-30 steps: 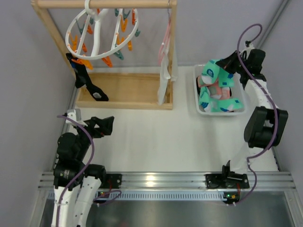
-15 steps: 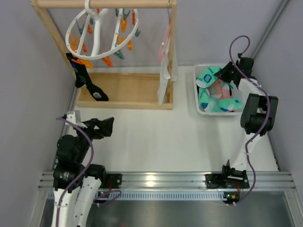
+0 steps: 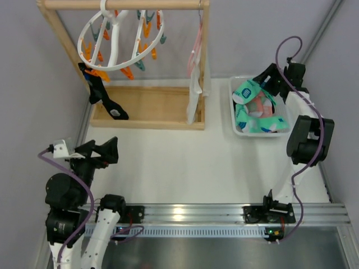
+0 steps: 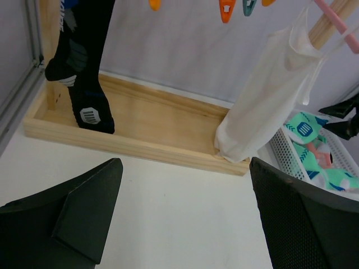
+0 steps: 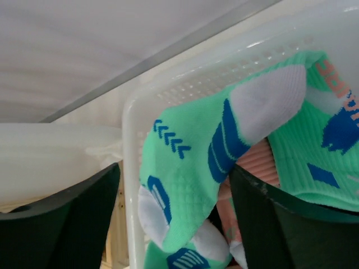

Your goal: Remove the socks clipped to the hanger

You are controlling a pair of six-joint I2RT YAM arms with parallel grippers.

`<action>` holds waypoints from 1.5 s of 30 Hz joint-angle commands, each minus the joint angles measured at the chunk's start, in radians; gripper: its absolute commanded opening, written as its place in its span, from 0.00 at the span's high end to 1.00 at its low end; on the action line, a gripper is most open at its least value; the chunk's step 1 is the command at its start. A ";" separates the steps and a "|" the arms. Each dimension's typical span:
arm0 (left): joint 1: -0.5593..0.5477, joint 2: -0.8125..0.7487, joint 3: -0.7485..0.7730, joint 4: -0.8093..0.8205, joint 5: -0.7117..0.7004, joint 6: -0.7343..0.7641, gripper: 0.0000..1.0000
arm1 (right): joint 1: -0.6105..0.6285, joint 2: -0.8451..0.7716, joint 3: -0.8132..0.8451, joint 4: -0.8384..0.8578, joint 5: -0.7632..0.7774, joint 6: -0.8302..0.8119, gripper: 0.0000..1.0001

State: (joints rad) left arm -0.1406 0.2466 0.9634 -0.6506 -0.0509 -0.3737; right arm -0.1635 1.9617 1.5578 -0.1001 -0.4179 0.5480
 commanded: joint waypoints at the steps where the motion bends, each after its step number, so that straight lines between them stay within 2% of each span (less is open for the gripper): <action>1: -0.002 0.026 0.023 -0.060 -0.089 0.024 0.02 | 0.009 -0.167 0.028 -0.019 0.025 -0.010 0.22; 2: -0.001 0.031 0.026 -0.061 -0.099 0.022 0.02 | 0.009 -0.206 0.021 -0.032 0.031 -0.011 0.11; 5: -0.002 0.066 0.049 -0.078 -0.148 0.018 0.02 | 0.015 -0.306 -0.034 -0.030 0.008 -0.014 0.01; 7: -0.002 0.106 0.077 -0.092 -0.171 0.015 0.02 | 0.021 -0.377 -0.094 0.016 -0.005 -0.010 0.00; 11: -0.002 0.157 0.110 -0.096 -0.190 0.001 0.02 | 0.062 -0.617 -0.303 0.089 0.031 -0.005 0.01; 15: -0.002 0.200 0.124 -0.109 -0.259 -0.025 0.02 | 0.119 -0.823 -0.497 0.230 -0.047 0.032 0.01; 16: -0.002 0.207 0.124 -0.110 -0.274 -0.031 0.02 | 0.136 -0.868 -0.601 0.329 -0.102 0.049 0.01; 19: -0.002 0.240 0.133 -0.130 -0.335 -0.056 0.02 | 0.270 -1.055 -0.817 0.587 -0.168 0.110 0.01; 20: -0.002 0.244 0.139 -0.136 -0.384 -0.057 0.02 | 0.380 -1.076 -0.856 0.624 -0.162 0.096 0.01; 22: -0.002 0.246 0.147 -0.142 -0.431 -0.056 0.02 | 0.520 -1.093 -0.918 0.654 -0.092 0.055 0.01; 23: -0.002 0.243 0.150 -0.141 -0.447 -0.053 0.02 | 0.668 -1.078 -0.921 0.651 -0.056 -0.012 0.01; 26: -0.002 0.235 0.156 -0.141 -0.495 -0.039 0.02 | 0.917 -0.968 -0.877 0.613 0.089 -0.144 0.01; 29: -0.002 0.256 0.144 -0.139 -0.477 -0.044 0.02 | 1.019 -0.824 -0.811 0.619 0.152 -0.160 0.01; 34: -0.002 0.374 0.069 -0.107 -0.474 -0.111 0.02 | 1.087 -0.693 -0.752 0.666 0.171 -0.152 0.01; 37: -0.001 0.482 0.046 -0.045 -0.464 -0.157 0.02 | 1.101 -0.721 -0.838 0.753 0.200 -0.116 0.01; 40: -0.001 0.604 0.034 0.051 -0.536 -0.221 0.02 | 1.099 -0.785 -0.922 0.774 0.234 -0.106 0.01; 44: 0.001 0.762 -0.005 0.225 -0.642 -0.304 0.02 | 1.098 -0.882 -1.010 0.775 0.258 -0.118 0.01; 45: 0.002 0.823 -0.027 0.318 -0.642 -0.309 0.02 | 1.096 -0.895 -1.022 0.766 0.258 -0.125 0.01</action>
State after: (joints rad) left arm -0.1410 0.9966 0.9718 -0.5690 -0.6052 -0.6025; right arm 0.9218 1.1229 0.5606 0.5793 -0.1944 0.4385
